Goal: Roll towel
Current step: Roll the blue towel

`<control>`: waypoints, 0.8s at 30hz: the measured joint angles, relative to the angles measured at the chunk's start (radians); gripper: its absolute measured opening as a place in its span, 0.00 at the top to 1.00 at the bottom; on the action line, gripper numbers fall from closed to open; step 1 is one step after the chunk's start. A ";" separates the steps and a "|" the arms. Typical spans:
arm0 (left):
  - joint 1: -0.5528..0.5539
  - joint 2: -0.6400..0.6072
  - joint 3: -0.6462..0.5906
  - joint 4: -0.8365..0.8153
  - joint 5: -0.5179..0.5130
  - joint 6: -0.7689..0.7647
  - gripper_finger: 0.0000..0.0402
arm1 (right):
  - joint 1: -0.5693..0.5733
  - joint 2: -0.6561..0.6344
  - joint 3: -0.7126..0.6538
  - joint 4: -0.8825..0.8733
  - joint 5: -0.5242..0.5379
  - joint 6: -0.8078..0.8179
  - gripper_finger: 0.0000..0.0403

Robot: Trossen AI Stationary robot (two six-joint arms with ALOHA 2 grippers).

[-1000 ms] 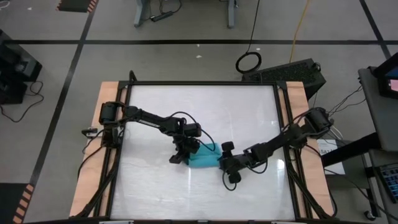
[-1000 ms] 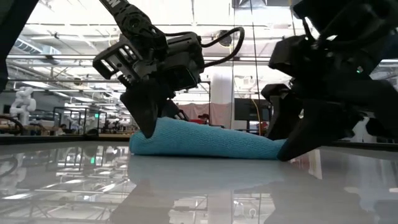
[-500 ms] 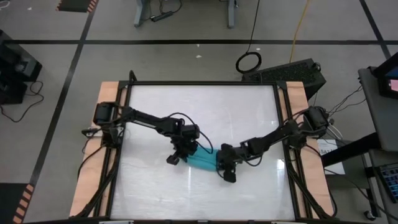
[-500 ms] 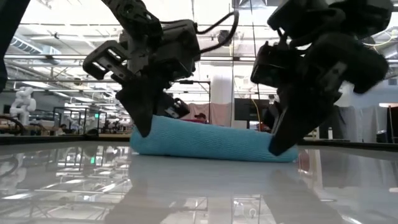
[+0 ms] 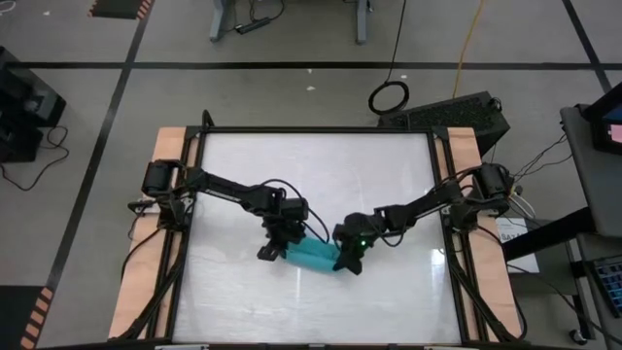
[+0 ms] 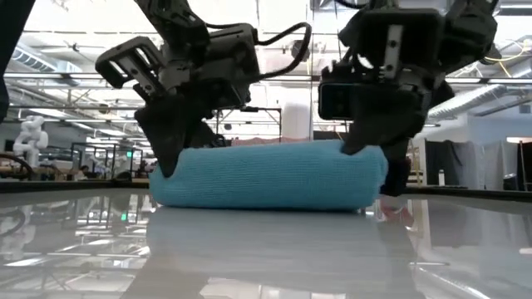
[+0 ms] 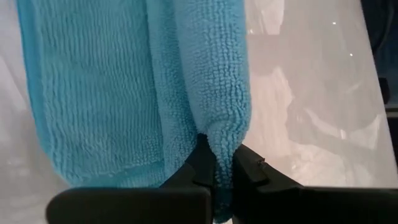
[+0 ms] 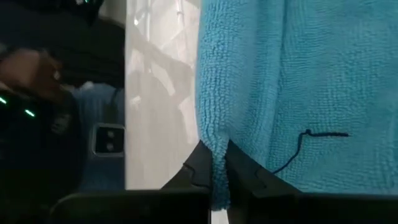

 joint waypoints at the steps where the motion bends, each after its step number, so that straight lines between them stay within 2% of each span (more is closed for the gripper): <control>1: 0.002 0.000 -0.004 -0.008 0.000 -0.011 0.96 | -0.011 0.006 0.001 0.001 -0.009 0.020 0.99; 11: 0.008 0.002 -0.020 -0.001 -0.016 -0.078 0.96 | -0.101 0.074 0.005 0.003 -0.131 0.164 0.99; 18: 0.021 0.002 -0.021 -0.009 -0.057 -0.096 0.95 | -0.119 0.093 0.006 0.008 -0.142 0.200 0.98; 24: 0.021 0.002 -0.021 -0.008 -0.144 -0.095 0.84 | -0.135 0.094 0.004 0.011 -0.150 0.228 0.98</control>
